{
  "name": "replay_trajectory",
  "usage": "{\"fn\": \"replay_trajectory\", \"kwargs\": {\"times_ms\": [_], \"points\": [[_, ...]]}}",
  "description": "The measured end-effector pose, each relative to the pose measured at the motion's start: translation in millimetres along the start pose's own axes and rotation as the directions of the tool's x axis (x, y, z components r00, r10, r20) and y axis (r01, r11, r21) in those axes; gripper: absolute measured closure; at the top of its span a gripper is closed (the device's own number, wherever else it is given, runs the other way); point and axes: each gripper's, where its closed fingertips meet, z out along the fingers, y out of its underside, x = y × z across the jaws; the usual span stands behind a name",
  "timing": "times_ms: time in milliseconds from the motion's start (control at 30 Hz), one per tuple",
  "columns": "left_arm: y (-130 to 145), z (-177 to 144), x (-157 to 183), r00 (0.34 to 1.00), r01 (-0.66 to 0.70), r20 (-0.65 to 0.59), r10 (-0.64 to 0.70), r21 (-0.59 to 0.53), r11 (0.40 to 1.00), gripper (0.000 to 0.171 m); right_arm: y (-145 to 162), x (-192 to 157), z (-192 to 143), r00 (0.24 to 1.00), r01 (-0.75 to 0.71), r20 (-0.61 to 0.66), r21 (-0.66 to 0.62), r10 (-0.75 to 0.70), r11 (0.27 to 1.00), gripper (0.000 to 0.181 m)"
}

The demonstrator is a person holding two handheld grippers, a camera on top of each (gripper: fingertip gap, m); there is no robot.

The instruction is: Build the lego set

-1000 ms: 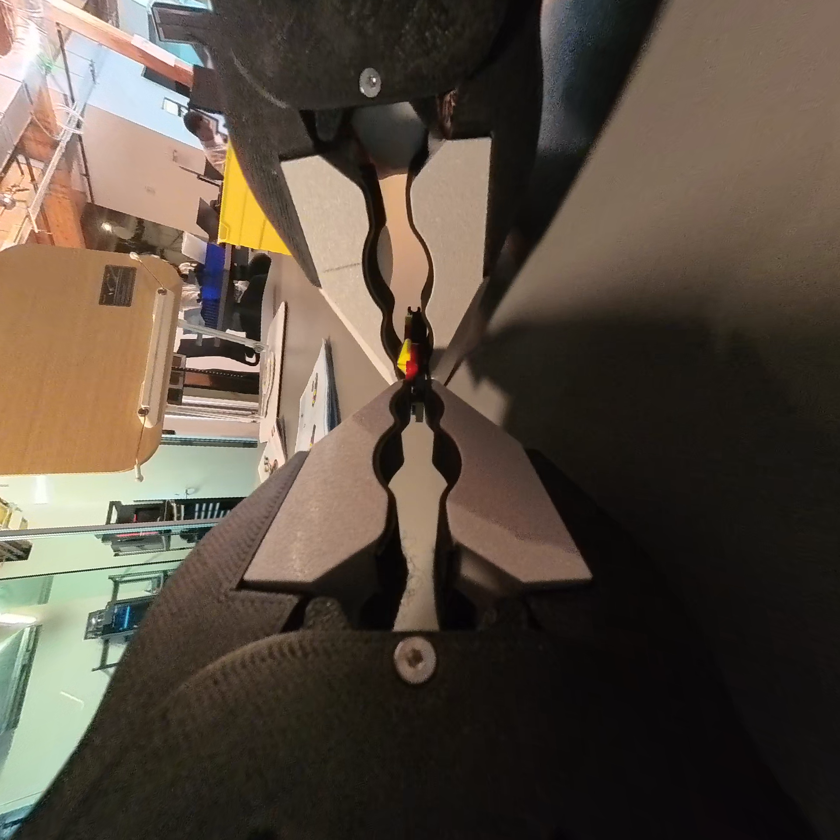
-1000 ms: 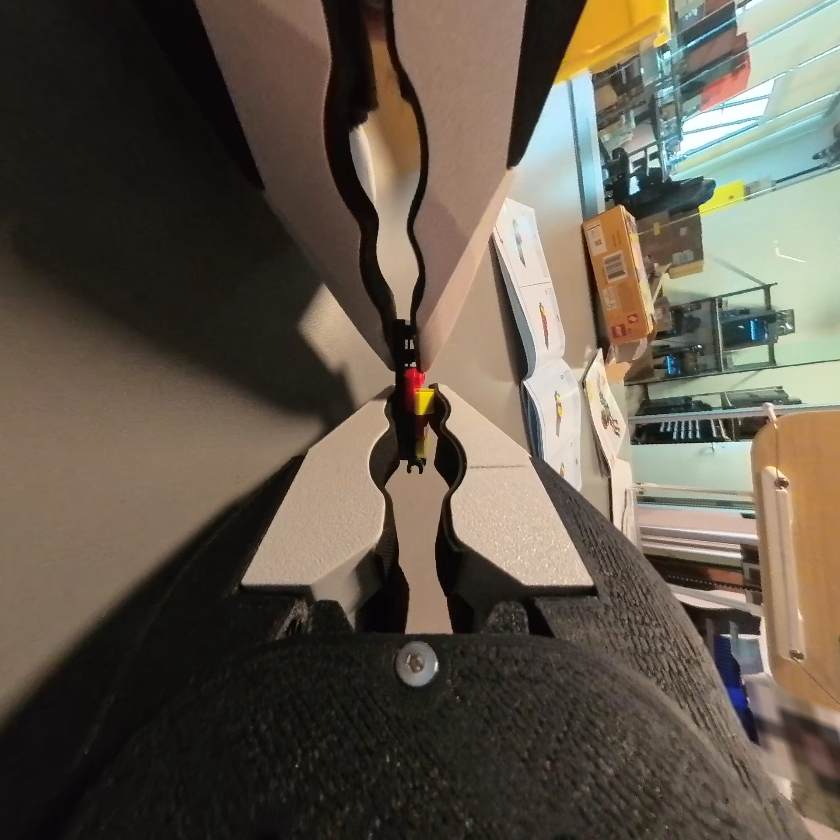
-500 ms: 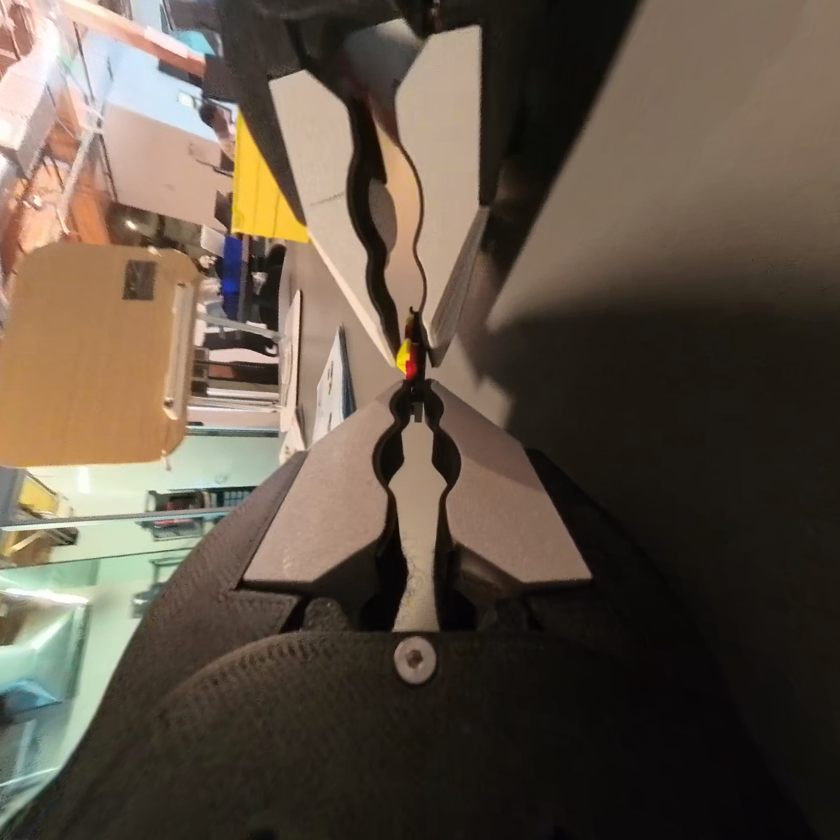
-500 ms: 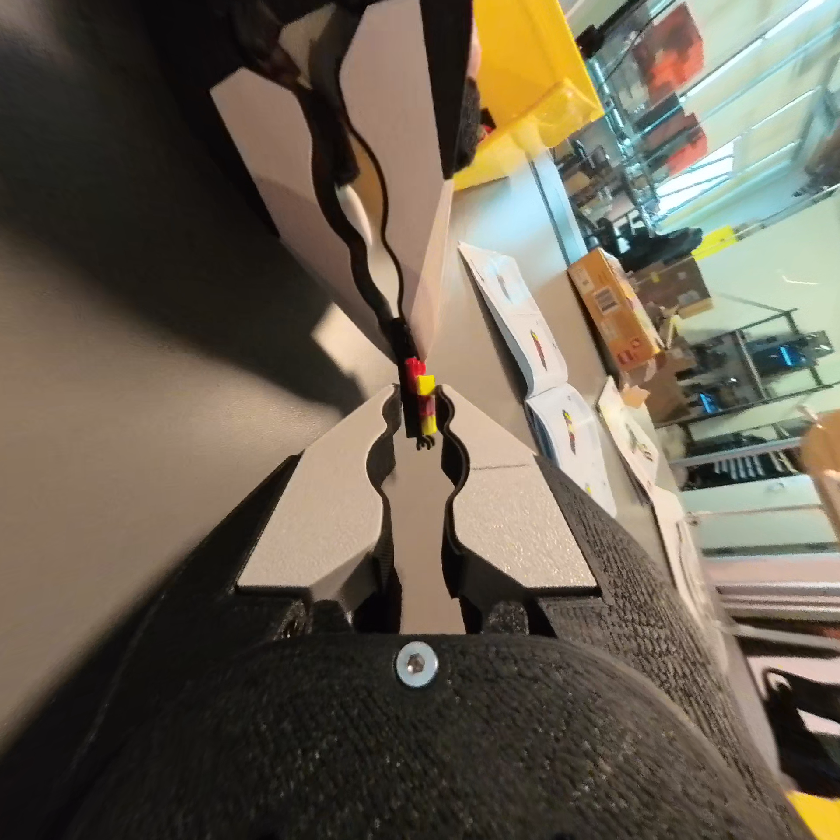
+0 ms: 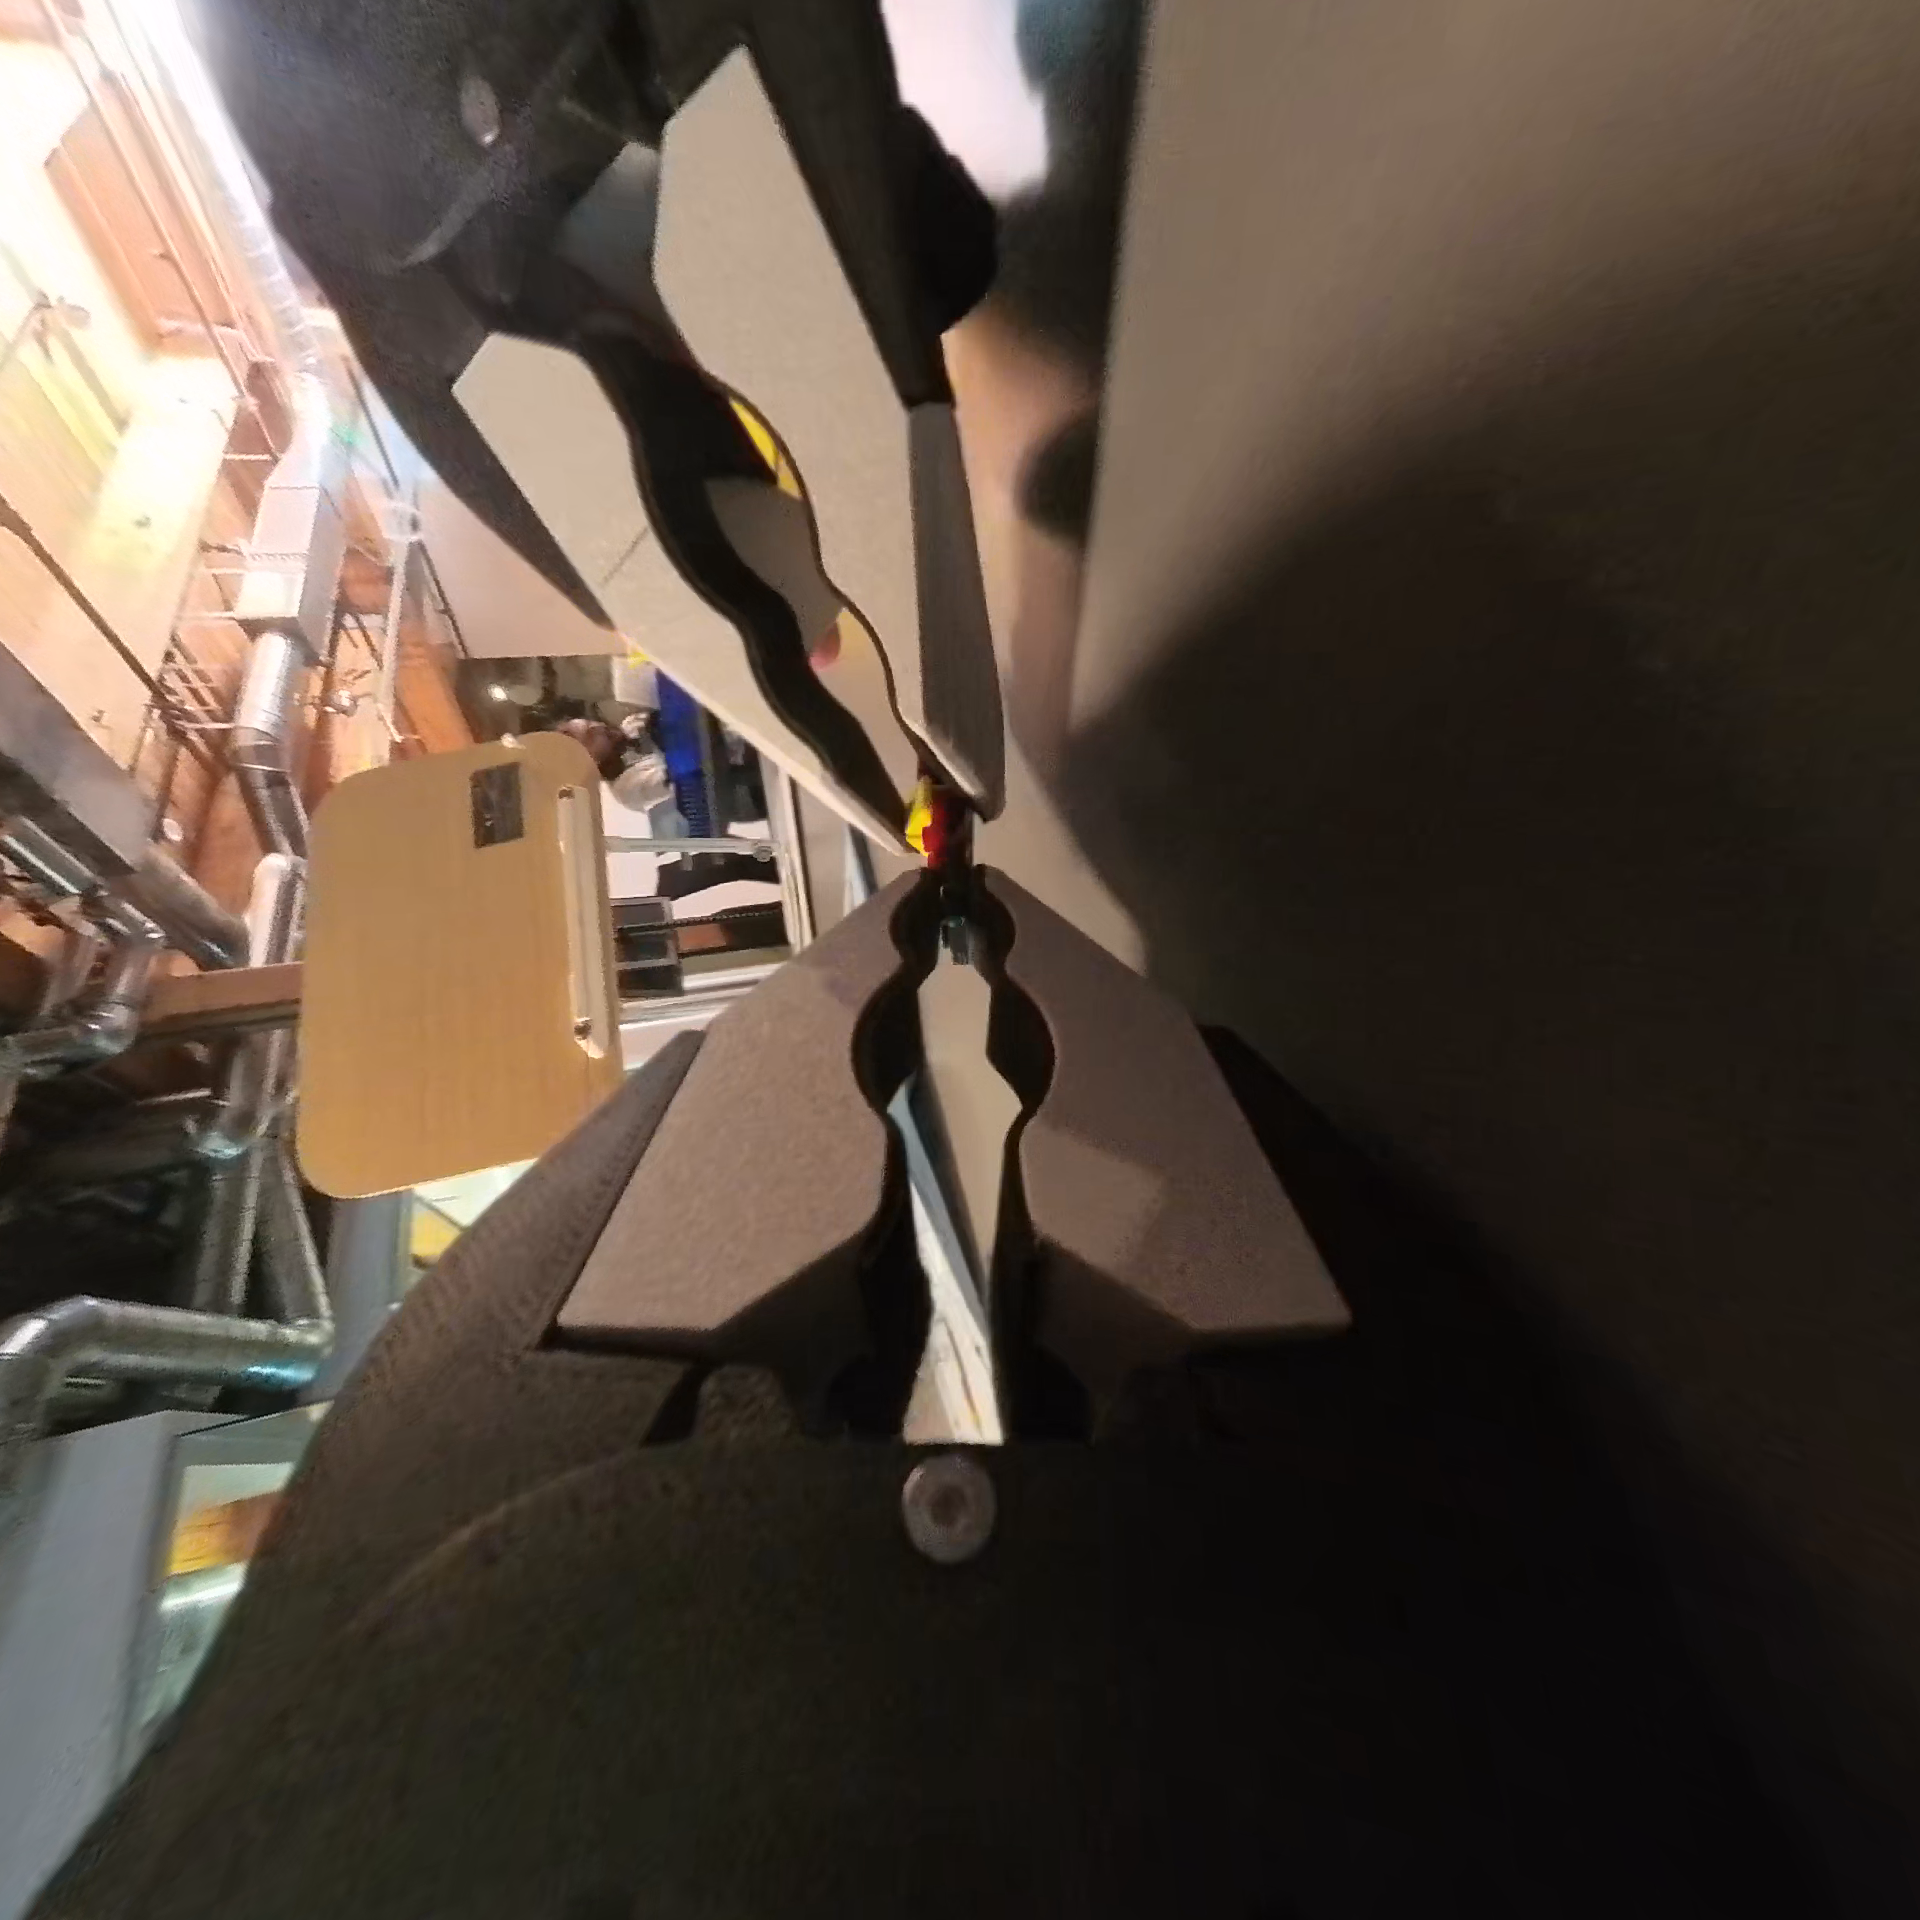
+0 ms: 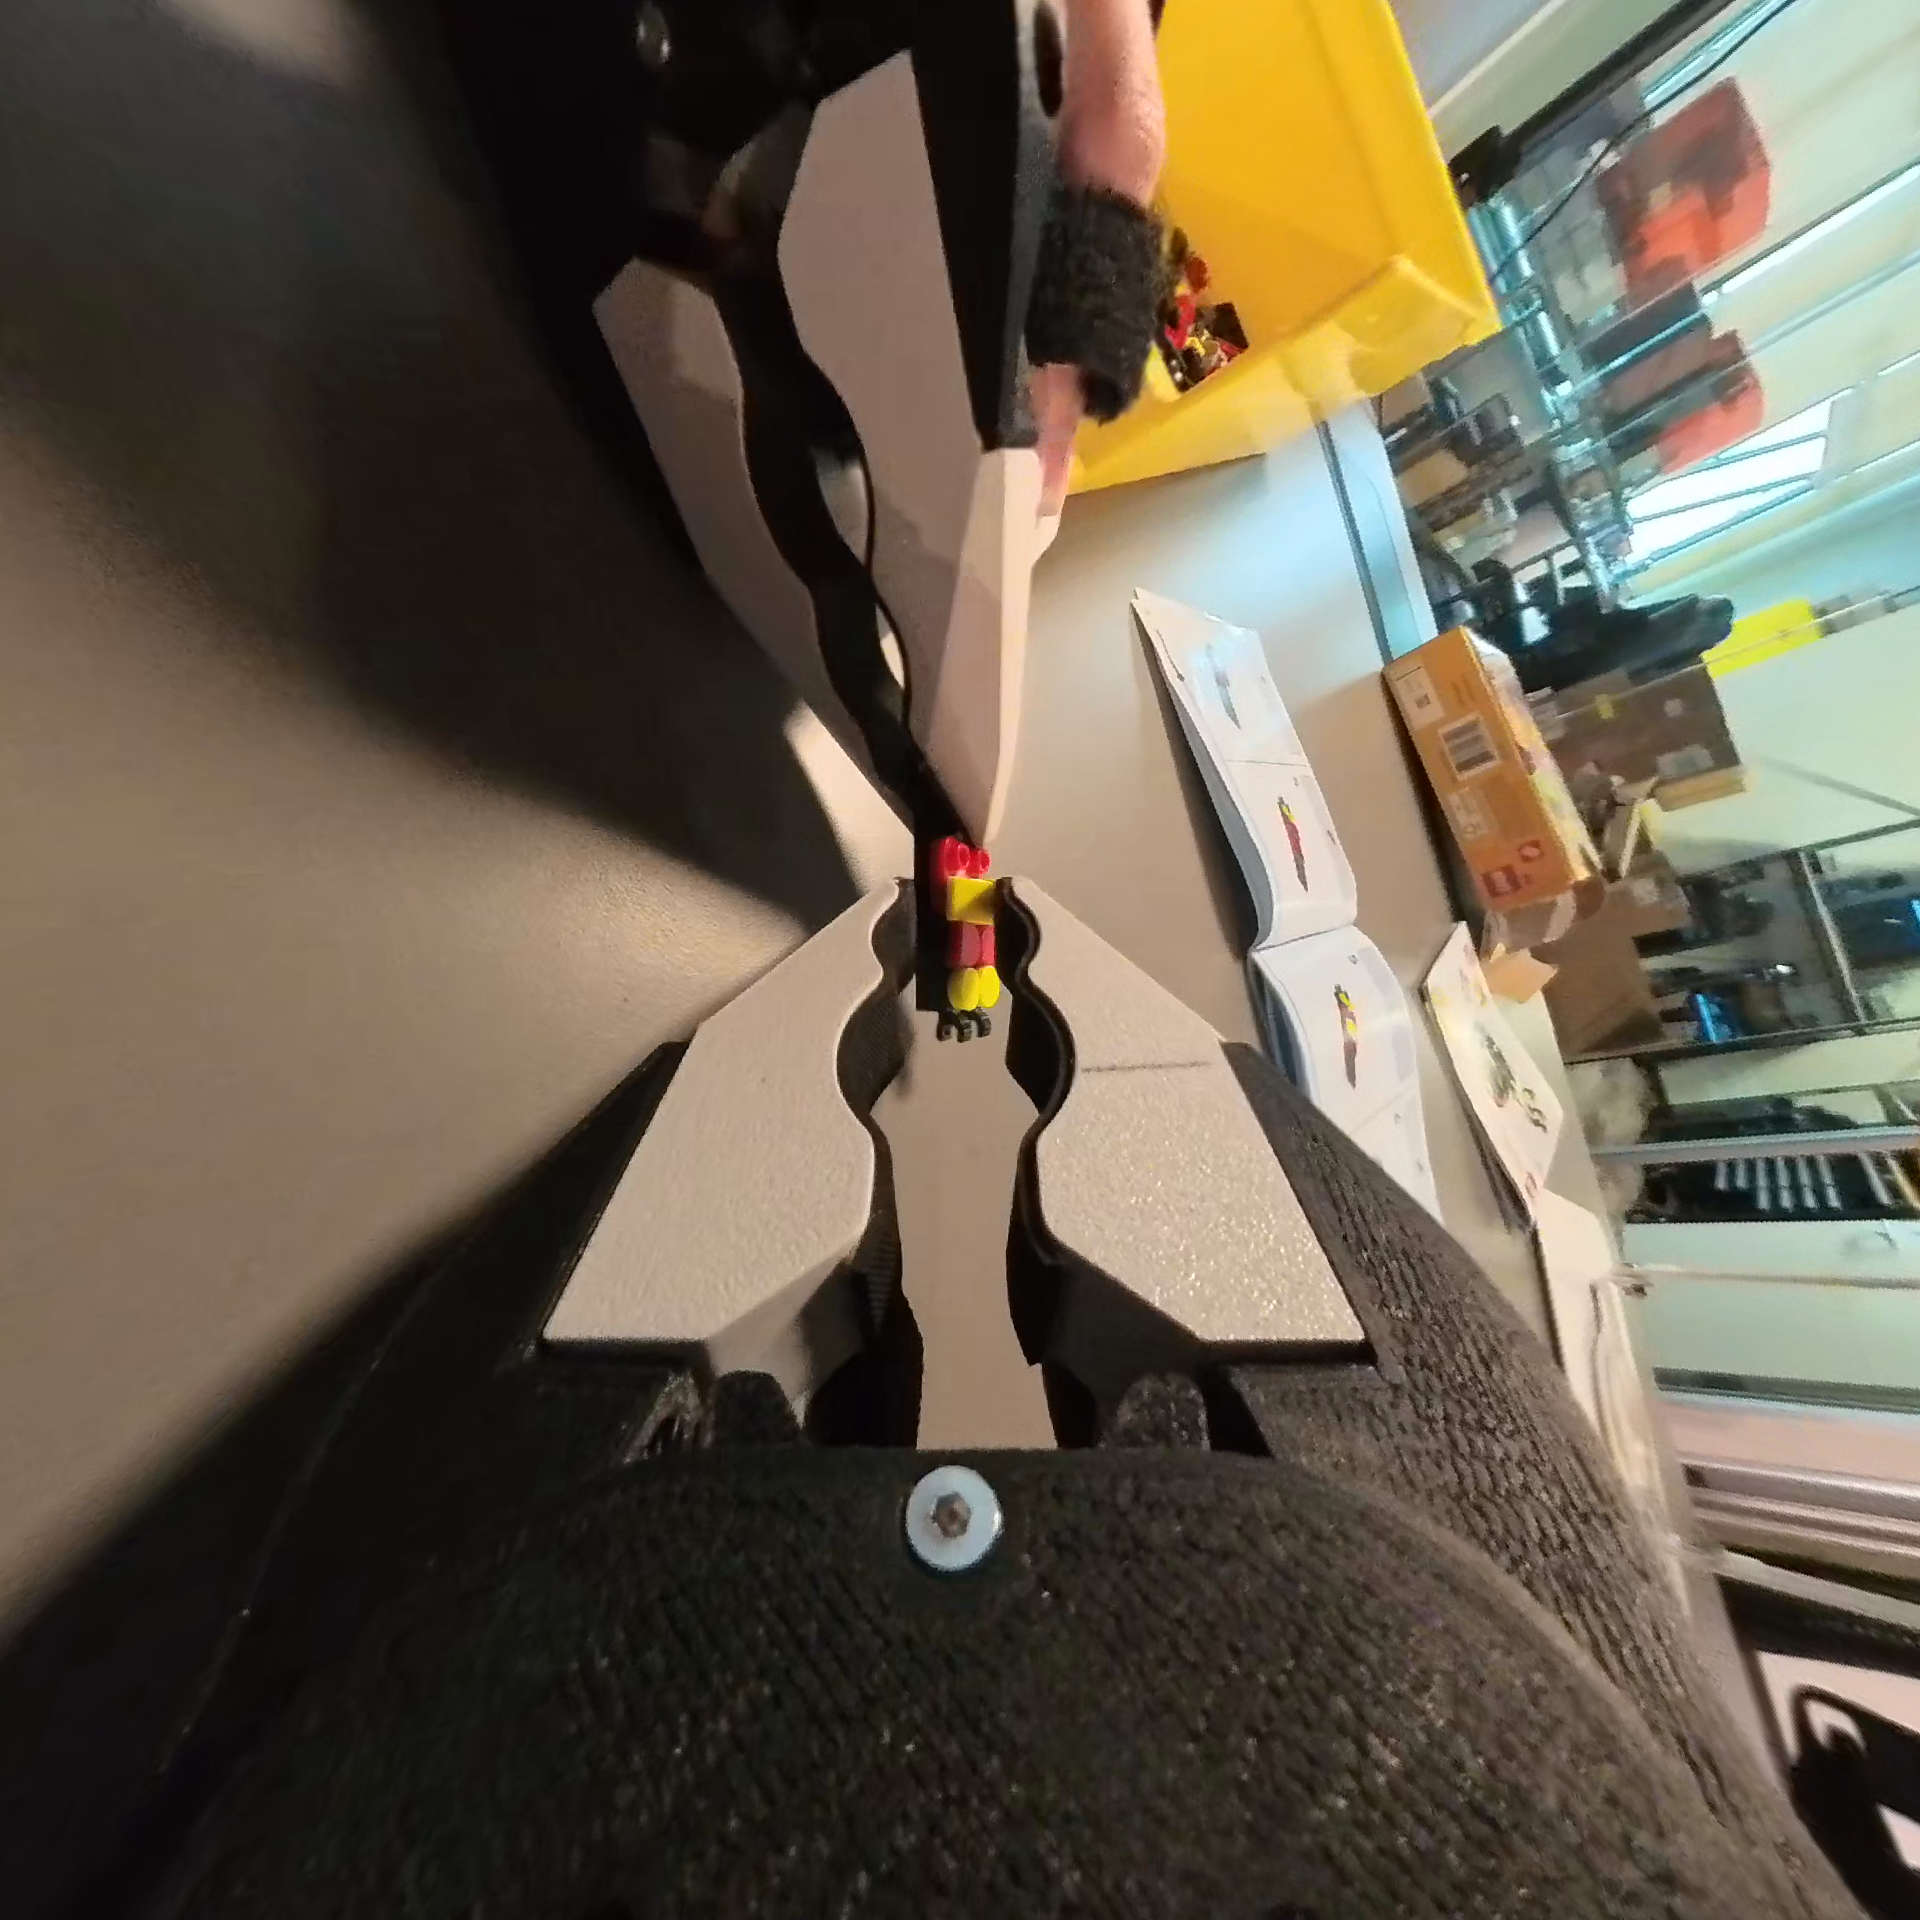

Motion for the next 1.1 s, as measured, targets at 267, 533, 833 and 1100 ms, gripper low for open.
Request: {"fn": "replay_trajectory", "kwargs": {"times_ms": [267,533,833,1100], "points": [[2,1,0,1.0,-0.018,0.003,0.018,-0.022,1.0,0.167,2,1,2,0.999,-0.005,0.046,-0.038,0.006,0.999,0.169],[6,3,5,0.999,0.012,-0.029,-0.013,-0.038,0.999,0.167,6,-1,7,0.999,-0.032,0.024,-0.042,0.033,0.999,0.169],[28,11,0,0.976,0.213,-0.013,-0.217,-0.15,0.965,0.167,-9,63,-32,0.949,0.016,-0.303,0.309,0.083,0.951,0.12],[48,29,-4,0.969,0.246,0.054,-0.241,-0.283,0.927,0.167,40,153,-42,0.834,-0.07,-0.47,0.433,0.291,0.899,0.122]]}}
